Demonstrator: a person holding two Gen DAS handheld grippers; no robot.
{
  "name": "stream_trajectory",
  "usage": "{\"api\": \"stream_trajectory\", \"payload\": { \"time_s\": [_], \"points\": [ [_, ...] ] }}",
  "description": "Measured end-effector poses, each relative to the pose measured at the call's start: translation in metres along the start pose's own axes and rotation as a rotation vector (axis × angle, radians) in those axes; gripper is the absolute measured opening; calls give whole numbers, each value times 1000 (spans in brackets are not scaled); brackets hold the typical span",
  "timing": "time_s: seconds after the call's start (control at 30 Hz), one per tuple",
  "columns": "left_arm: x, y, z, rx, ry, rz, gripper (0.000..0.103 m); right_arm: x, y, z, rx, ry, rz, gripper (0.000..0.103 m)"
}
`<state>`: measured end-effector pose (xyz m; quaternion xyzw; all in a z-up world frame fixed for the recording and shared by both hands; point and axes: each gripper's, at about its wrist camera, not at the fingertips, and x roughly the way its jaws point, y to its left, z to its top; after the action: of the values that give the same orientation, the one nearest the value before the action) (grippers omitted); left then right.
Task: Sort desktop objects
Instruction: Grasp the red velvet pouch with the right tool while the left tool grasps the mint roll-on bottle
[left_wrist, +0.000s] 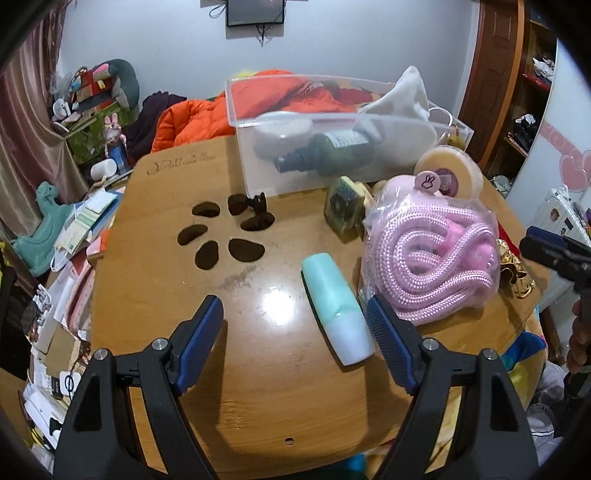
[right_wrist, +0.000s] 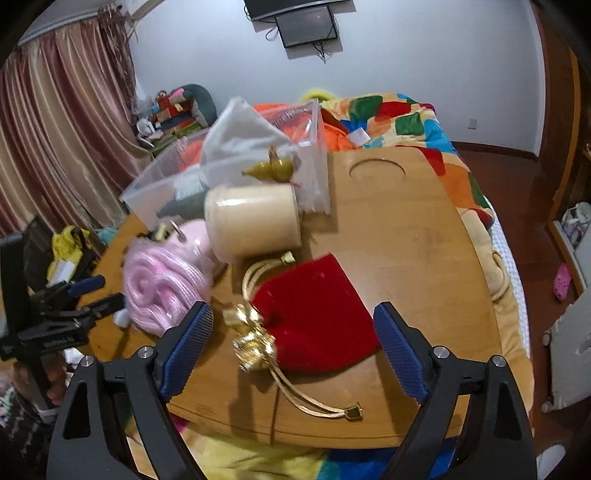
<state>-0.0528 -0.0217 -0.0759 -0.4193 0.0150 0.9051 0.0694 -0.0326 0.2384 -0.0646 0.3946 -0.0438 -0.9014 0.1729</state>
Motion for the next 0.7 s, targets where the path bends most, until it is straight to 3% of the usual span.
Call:
{"api": "stream_trajectory", "payload": {
  "time_s": [0.37,0.63,0.7],
  "points": [
    [9,-11,2,-8,-2,-2,80,26,9,-7,-103,52,-86,87],
    [16,-15,3,2,2,12,80,29,3,-6,-115,16,-110,83],
    [15,-15,2,1,-2,11,75,28,0,-7,-106,8,-112,79]
  ]
}}
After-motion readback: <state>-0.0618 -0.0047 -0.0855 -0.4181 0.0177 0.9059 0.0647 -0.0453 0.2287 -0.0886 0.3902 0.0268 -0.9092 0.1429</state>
